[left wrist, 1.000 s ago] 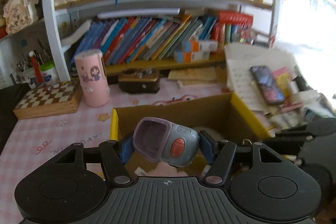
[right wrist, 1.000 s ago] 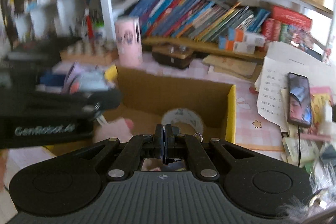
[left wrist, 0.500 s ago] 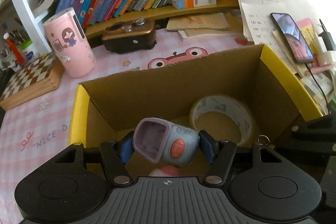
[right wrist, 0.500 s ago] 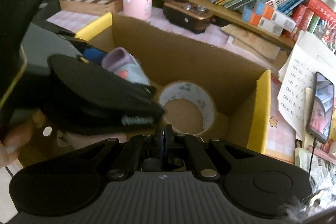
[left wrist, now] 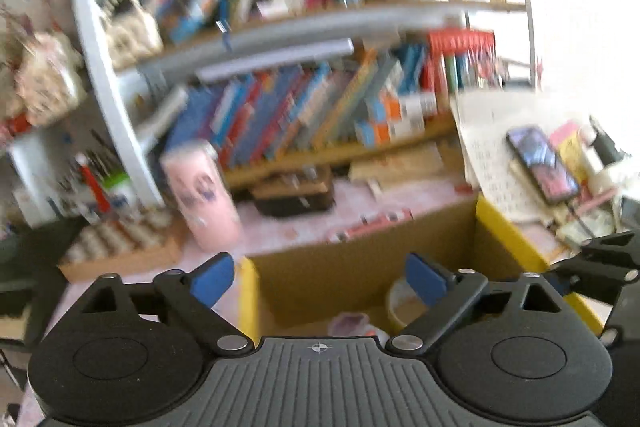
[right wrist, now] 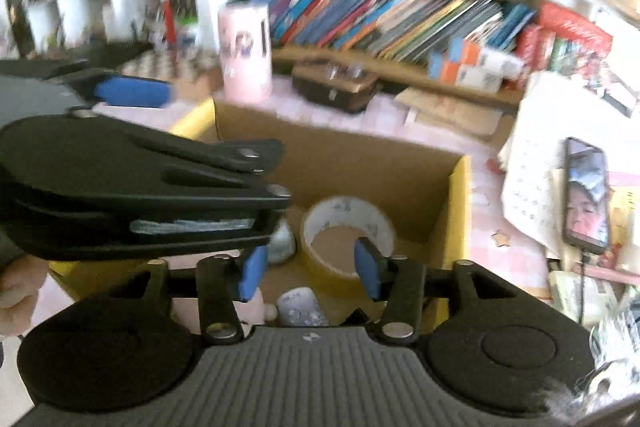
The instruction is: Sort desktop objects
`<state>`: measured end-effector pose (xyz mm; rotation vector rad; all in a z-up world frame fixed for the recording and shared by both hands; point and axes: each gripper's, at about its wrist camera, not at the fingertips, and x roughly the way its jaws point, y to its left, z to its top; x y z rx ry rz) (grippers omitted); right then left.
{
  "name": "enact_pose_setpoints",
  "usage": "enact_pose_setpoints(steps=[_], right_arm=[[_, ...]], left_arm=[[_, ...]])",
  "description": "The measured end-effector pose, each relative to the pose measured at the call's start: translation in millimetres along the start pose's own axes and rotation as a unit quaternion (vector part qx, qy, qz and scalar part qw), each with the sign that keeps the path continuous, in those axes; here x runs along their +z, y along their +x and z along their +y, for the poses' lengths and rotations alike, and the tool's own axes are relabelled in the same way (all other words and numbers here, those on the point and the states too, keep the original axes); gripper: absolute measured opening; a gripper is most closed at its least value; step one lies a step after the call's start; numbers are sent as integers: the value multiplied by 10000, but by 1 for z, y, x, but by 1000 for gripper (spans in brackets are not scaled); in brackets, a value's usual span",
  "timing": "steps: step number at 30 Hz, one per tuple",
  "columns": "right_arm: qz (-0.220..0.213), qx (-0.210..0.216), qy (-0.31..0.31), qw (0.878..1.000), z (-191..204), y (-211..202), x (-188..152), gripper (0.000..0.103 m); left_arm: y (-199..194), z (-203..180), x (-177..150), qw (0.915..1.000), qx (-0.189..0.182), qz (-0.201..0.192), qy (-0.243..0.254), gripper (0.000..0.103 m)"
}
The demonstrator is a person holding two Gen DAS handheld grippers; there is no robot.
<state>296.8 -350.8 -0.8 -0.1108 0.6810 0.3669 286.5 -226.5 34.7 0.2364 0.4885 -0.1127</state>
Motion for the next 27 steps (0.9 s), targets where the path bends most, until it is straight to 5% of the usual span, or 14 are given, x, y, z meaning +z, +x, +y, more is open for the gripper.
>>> enact_pose_setpoints(steps=[5, 13, 19, 27], right_arm=[[-603, -330, 274, 9973, 12, -42, -9, 59], [-1085, -768, 695, 9887, 47, -94, -34, 74], [-1073, -1048, 862, 9849, 82, -117, -62, 85], [-720, -1121, 968, 9863, 139, -141, -104, 87]], left_arm=[[-54, 32, -12, 9983, 350, -422, -193, 102], [-123, 95, -54, 9910, 999, -474, -749, 103], [-159, 127, -91, 9853, 1249, -253, -1141, 103], [-208, 154, -138, 9777, 1377, -123, -1579, 103]])
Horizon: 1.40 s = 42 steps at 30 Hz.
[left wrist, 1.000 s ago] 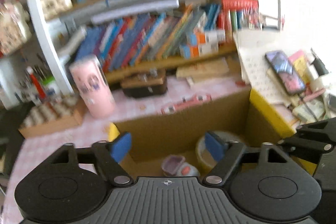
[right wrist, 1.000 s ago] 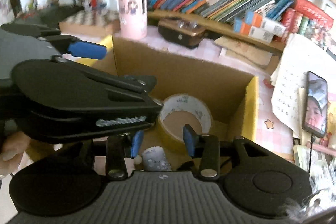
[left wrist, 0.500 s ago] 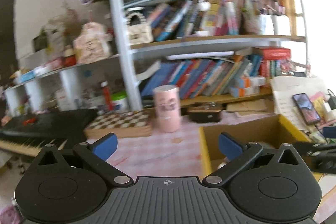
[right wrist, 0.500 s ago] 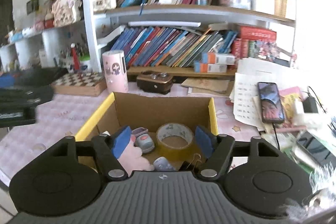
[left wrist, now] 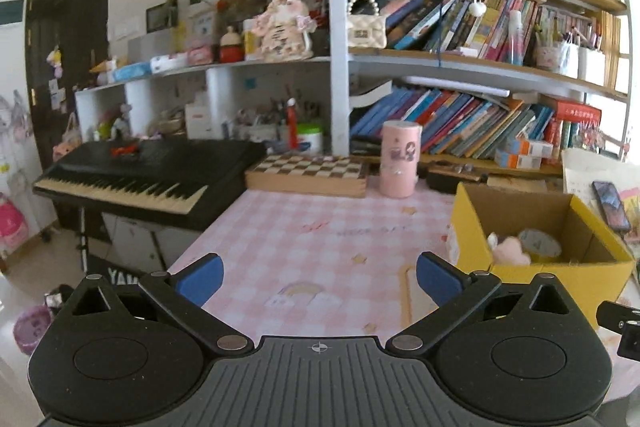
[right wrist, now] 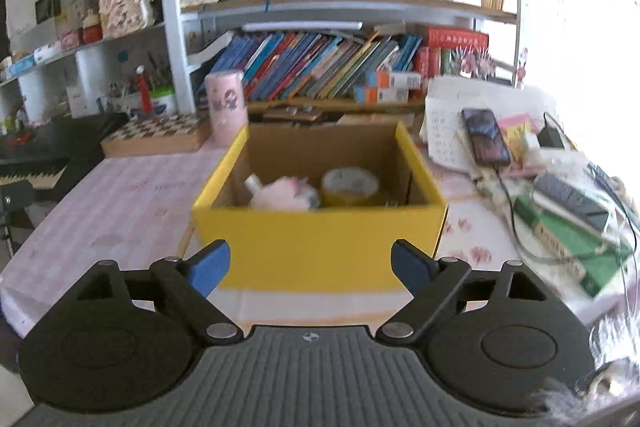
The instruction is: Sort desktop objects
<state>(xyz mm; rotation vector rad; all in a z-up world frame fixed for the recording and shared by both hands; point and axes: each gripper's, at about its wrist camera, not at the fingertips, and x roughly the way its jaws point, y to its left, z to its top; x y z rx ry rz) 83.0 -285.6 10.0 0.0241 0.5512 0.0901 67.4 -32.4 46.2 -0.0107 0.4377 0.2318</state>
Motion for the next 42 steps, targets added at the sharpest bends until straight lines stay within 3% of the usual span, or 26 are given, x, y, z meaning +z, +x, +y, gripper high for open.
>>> enact_pose_setpoints(steps=[9, 19, 35, 42], right_arm=[[64, -207, -115, 9997, 33, -36, -41, 97], [391, -379, 6, 9985, 48, -56, -72, 100], [586, -474, -72, 9971, 66, -63, -84, 103], [658, -497, -88, 9966, 70, -60, -84, 103]], left_arm=[[-28, 25, -40, 9987, -51, 425, 263, 103], [-44, 33, -66, 9954, -296, 753, 509, 103], [-42, 43, -78, 9902, -555, 1130, 611, 103], [-38, 47, -79, 9897, -482, 1213, 580, 103]])
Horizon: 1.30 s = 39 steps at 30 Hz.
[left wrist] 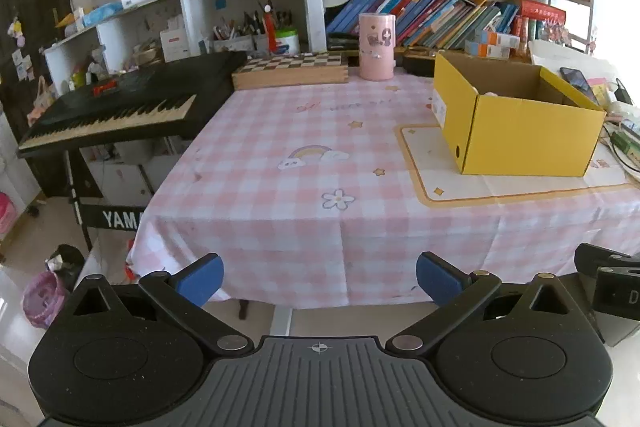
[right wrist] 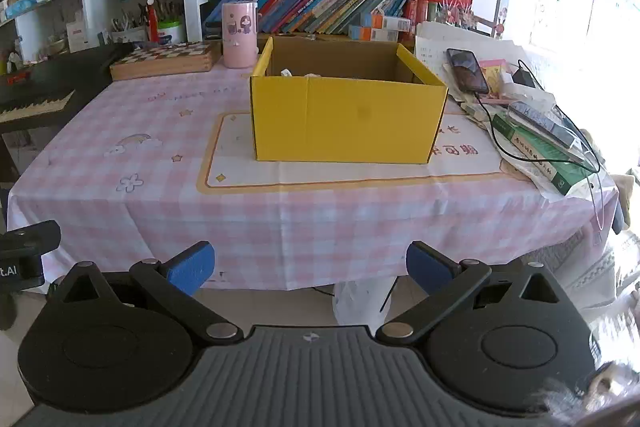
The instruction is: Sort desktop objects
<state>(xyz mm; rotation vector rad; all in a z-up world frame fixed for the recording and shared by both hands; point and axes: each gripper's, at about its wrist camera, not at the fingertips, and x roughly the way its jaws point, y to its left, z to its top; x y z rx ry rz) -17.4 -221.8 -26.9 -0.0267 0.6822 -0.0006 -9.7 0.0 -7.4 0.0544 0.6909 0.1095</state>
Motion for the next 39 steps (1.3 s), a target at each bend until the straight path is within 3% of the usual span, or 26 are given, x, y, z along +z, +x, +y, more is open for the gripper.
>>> enact_pose_setpoints(steps=[39], right_arm=[[132, 30, -44, 9999, 2, 5, 0, 103]], left_arm=[[4, 6, 0, 9998, -13, 66, -174, 103]])
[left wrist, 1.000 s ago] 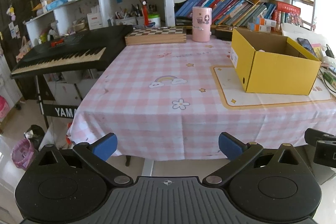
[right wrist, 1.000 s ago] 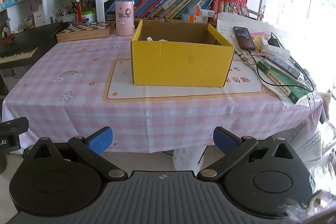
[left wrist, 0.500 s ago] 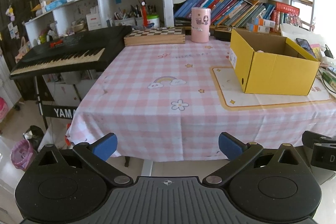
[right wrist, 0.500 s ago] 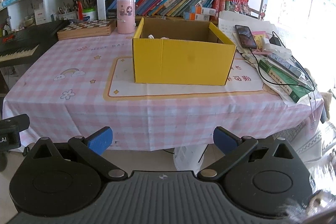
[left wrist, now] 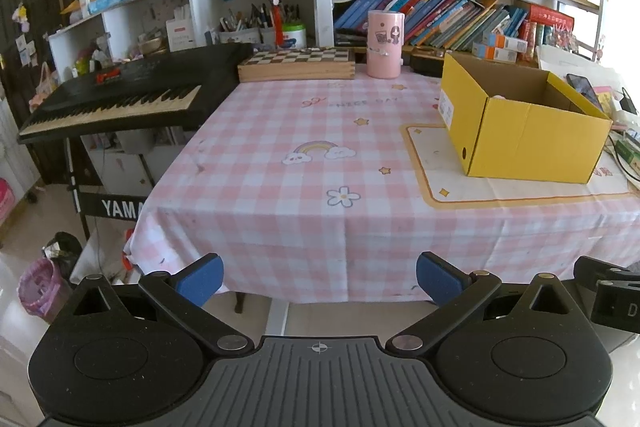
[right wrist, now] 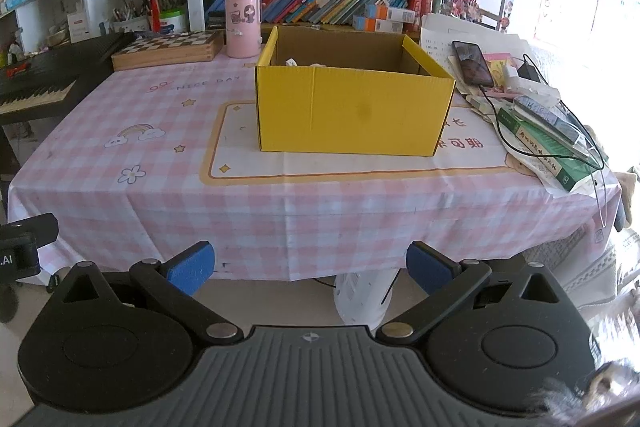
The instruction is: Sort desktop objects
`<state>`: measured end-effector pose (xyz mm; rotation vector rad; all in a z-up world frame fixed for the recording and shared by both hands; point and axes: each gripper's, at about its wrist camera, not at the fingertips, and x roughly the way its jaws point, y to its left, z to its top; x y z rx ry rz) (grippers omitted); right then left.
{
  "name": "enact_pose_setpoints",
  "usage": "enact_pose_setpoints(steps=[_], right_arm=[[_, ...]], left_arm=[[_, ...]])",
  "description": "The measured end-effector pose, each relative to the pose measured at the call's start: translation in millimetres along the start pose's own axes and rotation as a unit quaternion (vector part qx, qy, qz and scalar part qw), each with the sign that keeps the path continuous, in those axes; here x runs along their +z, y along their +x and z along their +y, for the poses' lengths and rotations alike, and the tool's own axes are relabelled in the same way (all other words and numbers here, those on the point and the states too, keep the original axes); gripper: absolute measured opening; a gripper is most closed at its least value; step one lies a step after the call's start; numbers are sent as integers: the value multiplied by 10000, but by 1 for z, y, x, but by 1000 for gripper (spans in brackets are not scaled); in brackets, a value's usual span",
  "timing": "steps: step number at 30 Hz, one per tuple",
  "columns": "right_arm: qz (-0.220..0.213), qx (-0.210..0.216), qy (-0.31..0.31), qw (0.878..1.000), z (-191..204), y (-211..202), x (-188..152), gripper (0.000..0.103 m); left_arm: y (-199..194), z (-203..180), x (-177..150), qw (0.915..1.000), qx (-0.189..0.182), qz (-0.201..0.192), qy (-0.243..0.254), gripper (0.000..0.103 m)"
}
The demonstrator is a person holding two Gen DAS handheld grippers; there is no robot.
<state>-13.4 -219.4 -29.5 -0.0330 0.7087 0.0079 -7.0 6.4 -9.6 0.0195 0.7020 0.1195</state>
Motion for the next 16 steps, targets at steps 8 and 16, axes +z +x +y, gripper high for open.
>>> enact_pose_setpoints(steps=[8, 16], right_arm=[[3, 5, -2, 10000, 0, 0, 0, 103], [54, 41, -32, 10000, -1, 2, -1, 103]], left_arm=[[0, -1, -2, 9999, -85, 88, -3, 103], [-1, -3, -1, 10000, -49, 48, 8, 103]])
